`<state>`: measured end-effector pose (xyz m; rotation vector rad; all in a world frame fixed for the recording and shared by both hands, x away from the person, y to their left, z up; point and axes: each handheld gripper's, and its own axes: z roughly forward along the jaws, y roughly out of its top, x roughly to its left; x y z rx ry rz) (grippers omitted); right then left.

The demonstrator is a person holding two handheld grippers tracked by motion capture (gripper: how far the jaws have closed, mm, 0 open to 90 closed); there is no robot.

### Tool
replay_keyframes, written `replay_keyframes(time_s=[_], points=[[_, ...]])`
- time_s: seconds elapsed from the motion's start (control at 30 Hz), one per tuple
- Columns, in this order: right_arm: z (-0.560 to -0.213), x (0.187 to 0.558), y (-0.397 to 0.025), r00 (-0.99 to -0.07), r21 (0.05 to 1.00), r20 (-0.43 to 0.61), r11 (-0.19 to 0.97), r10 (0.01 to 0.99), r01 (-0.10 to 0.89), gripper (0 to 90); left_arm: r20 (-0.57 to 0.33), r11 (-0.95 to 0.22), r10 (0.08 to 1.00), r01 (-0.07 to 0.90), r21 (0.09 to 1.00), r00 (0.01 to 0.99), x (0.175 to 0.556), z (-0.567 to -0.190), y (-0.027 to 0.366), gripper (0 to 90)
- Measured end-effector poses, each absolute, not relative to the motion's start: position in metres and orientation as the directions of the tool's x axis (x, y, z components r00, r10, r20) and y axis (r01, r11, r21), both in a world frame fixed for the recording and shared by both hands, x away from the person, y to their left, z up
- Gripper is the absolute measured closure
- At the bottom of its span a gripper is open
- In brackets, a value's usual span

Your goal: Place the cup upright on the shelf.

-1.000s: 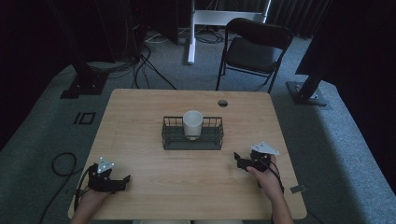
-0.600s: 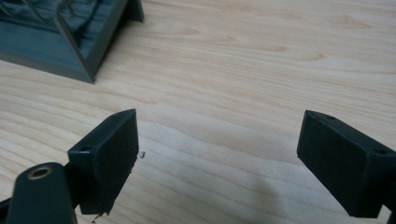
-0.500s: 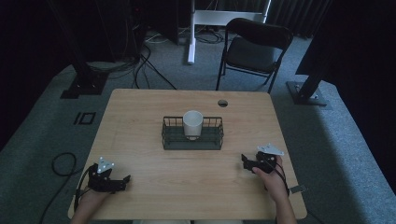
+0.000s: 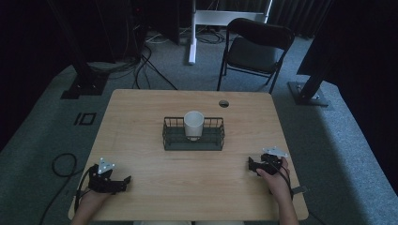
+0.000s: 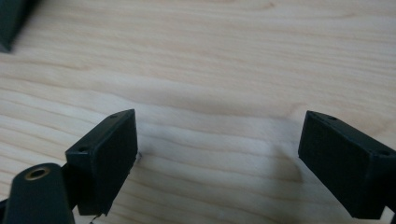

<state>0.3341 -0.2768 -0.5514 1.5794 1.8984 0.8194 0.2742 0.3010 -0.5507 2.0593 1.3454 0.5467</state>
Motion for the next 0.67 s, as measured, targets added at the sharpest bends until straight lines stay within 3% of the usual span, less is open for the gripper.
replay_keyframes(time_s=[0.67], points=[[-0.5523, 0.3352, -0.2781, -0.170, 0.722, 0.011, 0.110, 0.985, 0.683, 11.3, 0.010, -0.296, 0.917, 0.665, 0.686, 0.398, 0.2742, -0.5507, 0.3010, 0.1]])
